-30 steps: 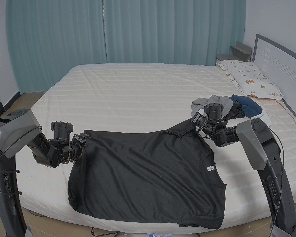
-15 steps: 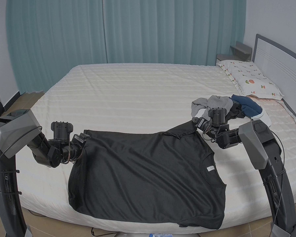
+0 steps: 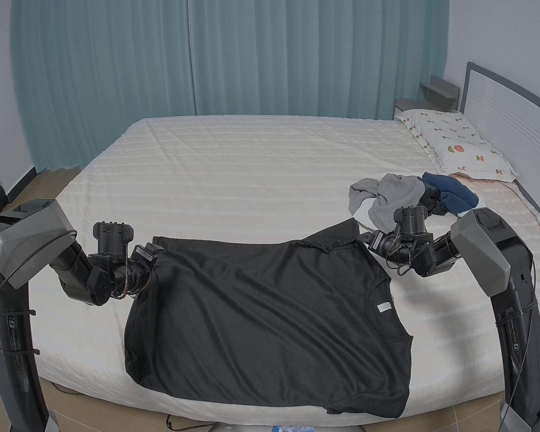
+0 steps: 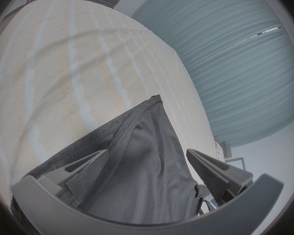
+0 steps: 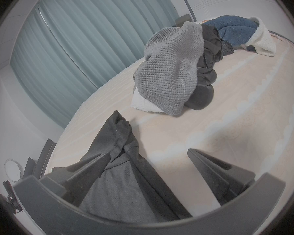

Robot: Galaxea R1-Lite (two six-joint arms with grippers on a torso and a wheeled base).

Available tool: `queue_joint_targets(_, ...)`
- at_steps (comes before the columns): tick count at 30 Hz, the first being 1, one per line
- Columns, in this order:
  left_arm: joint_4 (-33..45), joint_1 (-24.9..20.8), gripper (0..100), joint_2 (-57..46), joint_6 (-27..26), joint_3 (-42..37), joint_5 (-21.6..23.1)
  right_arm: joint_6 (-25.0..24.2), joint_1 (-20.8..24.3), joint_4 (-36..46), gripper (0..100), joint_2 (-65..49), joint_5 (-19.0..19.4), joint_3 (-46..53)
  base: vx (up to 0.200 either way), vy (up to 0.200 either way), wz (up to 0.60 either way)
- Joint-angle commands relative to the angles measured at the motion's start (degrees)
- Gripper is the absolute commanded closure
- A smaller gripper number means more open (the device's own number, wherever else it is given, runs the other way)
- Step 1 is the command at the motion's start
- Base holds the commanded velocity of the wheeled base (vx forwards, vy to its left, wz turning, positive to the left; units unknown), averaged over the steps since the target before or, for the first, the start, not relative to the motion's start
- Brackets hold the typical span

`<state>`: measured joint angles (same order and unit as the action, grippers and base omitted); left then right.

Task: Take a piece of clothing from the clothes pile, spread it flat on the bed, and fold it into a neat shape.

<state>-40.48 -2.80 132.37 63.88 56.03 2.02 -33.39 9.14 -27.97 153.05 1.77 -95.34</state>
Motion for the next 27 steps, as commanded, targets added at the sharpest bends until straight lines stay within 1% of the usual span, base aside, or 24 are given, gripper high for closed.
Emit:
queue_joint_targets(1,-0.03,-0.01,0,0.17,0.02,-0.04,0.00,-0.01,0.35,0.02,0,-0.47,0.08,0.42,0.000,0.000,0.00)
queue_joint_targets(3,-0.03,-0.01,0,0.17,0.02,-0.04,0.00,0.08,0.44,0.19,0,-0.12,0.08,0.33,0.000,0.000,0.00)
queue_joint_targets(4,-0.03,-0.01,0,0.17,0.02,0.05,0.00,0.17,0.44,0.28,100,-0.04,0.17,0.33,0.000,0.000,0.00)
queue_joint_targets(8,-0.03,-0.01,0,0.17,0.02,-0.04,0.00,1.13,0.44,0.02,100,1.55,0.08,-0.37,0.000,0.000,0.00)
queue_joint_targets(12,-0.03,-0.01,0,0.17,0.02,0.05,0.00,1.05,0.35,-0.07,100,1.72,-0.19,-1.34,0.000,0.000,0.00)
queue_joint_targets(15,-0.03,-0.01,0,0.17,0.02,0.05,0.00,0.87,0.17,-0.16,100,2.16,-1.06,-3.71,0.000,0.000,0.00)
queue_joint_targets(16,-0.03,-0.01,0,0.17,0.02,-0.04,0.00,0.78,0.09,-0.16,100,2.87,-1.94,-5.64,0.000,0.000,0.00)
queue_joint_targets(19,-0.03,-0.01,0,0.17,0.02,0.05,0.00,0.78,-0.27,-0.07,100,4.71,-6.25,-11.01,0.000,0.000,0.00)
queue_joint_targets(20,-0.03,-0.01,0,0.17,0.02,0.05,0.00,0.69,-0.35,-0.07,100,5.24,-7.04,-12.32,0.000,0.000,0.00)
queue_joint_targets(21,-0.03,-0.01,0,0.17,0.02,0.05,0.00,0.69,-0.35,-0.07,100,5.24,-7.04,-12.32,0.000,0.000,0.00)
queue_joint_targets(22,-0.03,-0.01,0,0.17,0.02,-0.04,0.00,0.69,-0.62,-0.16,100,5.85,-8.27,-14.26,0.000,0.000,0.00)
queue_joint_targets(27,-0.03,-0.01,0,0.17,0.02,0.05,0.00,0.69,-0.71,-1.30,100,7.26,-8.80,-16.72,0.000,0.000,0.00)
